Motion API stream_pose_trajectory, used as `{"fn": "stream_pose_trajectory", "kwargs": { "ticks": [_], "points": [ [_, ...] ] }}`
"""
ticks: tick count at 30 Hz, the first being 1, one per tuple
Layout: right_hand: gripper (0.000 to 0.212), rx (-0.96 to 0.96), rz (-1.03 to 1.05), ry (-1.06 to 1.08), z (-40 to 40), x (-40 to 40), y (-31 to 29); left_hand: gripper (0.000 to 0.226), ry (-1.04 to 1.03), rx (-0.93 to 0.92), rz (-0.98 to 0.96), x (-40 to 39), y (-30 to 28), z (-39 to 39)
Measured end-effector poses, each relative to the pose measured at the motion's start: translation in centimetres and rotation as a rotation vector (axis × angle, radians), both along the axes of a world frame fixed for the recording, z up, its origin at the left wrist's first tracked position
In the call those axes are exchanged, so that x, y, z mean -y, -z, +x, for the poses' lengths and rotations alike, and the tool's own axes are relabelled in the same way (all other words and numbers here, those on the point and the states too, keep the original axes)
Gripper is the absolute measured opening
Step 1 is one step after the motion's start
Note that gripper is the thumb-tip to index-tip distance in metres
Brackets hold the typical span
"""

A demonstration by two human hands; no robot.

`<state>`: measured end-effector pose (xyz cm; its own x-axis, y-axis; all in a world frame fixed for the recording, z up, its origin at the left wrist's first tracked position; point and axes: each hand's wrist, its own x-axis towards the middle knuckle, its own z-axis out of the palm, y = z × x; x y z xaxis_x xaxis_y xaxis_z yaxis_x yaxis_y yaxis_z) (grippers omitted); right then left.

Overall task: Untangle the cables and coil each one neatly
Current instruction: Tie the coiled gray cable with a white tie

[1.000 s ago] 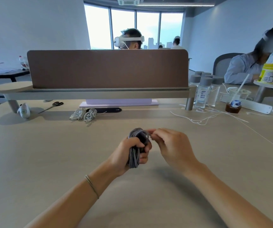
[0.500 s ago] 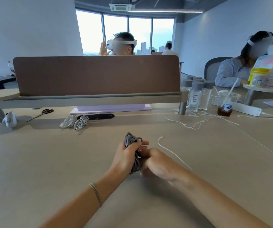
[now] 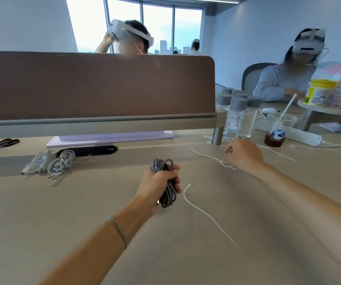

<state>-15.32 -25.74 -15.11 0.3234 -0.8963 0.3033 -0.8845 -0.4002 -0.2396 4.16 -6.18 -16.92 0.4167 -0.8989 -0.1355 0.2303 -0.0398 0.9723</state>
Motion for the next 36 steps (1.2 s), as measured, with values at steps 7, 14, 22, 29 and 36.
{"fn": "stream_pose_trajectory", "kwargs": {
  "ticks": [7, 14, 22, 29, 36],
  "points": [
    [0.017, -0.057, -0.080, 0.095, 0.2, 8.7, 2.2, 0.008, 0.195, -0.085, 0.107, 3.1, 0.3, 0.6],
    [0.011, -0.070, -0.053, 0.094, 0.8, 10.6, 3.7, 0.029, 0.242, -0.068, 0.163, 4.0, 0.9, 1.4],
    [0.014, -0.225, -0.028, 0.031, 0.3, 10.3, 3.6, 0.027, 0.185, -0.106, 0.153, 4.5, 1.0, 1.0],
    [0.011, -0.134, -0.109, -0.023, 0.0, 6.4, 2.5, 0.028, 0.132, -0.058, 0.167, 2.8, 1.2, 0.7],
    [0.011, 0.016, -0.183, -0.176, 0.3, -2.0, -0.9, 0.022, 0.128, 0.019, 0.156, -2.1, -0.2, 0.7]
  ]
}}
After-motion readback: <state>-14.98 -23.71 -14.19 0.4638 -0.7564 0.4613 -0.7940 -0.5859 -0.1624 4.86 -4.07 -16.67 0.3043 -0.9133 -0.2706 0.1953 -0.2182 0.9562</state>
